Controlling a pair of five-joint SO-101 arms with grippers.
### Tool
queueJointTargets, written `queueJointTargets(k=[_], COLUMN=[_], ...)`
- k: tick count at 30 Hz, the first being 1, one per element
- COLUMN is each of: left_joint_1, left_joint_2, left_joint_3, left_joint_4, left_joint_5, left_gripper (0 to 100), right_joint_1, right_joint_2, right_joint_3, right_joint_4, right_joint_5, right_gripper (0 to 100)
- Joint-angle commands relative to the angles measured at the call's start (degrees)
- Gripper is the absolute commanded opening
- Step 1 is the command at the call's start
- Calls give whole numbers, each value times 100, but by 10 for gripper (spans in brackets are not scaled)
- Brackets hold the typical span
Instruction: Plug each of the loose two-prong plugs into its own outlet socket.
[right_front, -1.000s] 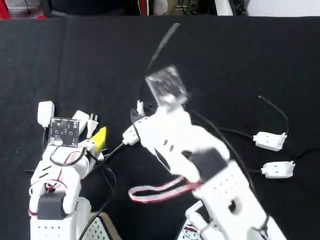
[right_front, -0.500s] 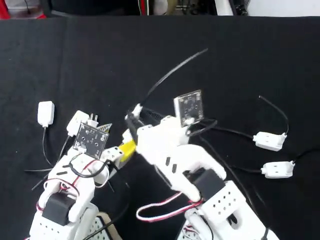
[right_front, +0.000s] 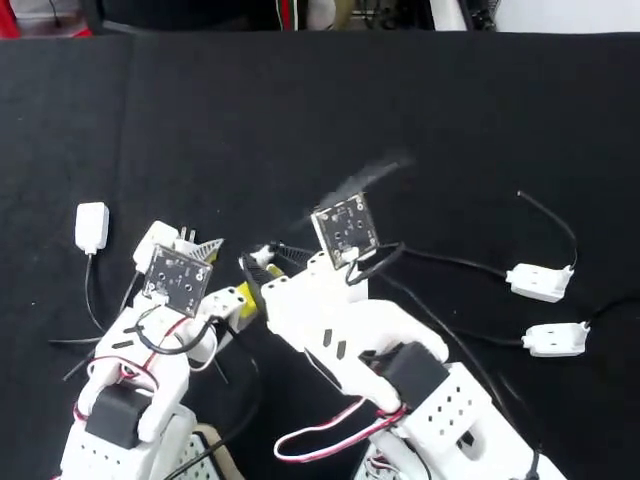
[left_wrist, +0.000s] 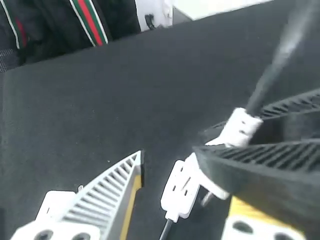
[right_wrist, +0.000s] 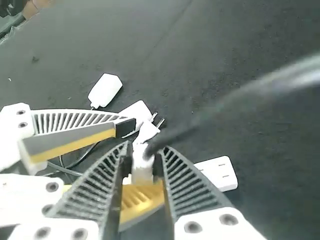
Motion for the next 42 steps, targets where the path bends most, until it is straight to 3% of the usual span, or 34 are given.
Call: queueJointTargets(k=[1, 11, 20, 24, 27, 32, 38, 42], left_joint_1=[-268, -251, -277, -312, -778, -2193, -3451, -3864], left_joint_2=[-44, -44, -44, -44, -44, -44, -44, -44], left_joint_3=[-127, -119, -154, -171, -251, -198, 251, 567], left_joint_4=[-141, -26, 1055, 1741, 2092, 2171, 2127, 1978], left_joint_5=[35, 18, -1152, -2207, -2382, -2374, -2022, -2022], left_gripper=[286, 286, 286, 281, 281, 281, 281, 281], right_joint_1=[-53, -53, 615, 738, 730, 738, 1055, 1090], right_joint_2=[48, 57, 1226, 2396, 3222, 4268, 4822, 5007], right_joint_3=[-409, -514, -1402, -1815, -1991, -2158, -2132, -2167], right_joint_4=[352, 448, 826, 835, 826, 624, -9, -193], right_joint_5=[141, 308, 888, 1495, 2084, 2910, 3288, 3455], right_gripper=[12, 11, 11, 11, 11, 11, 11, 11])
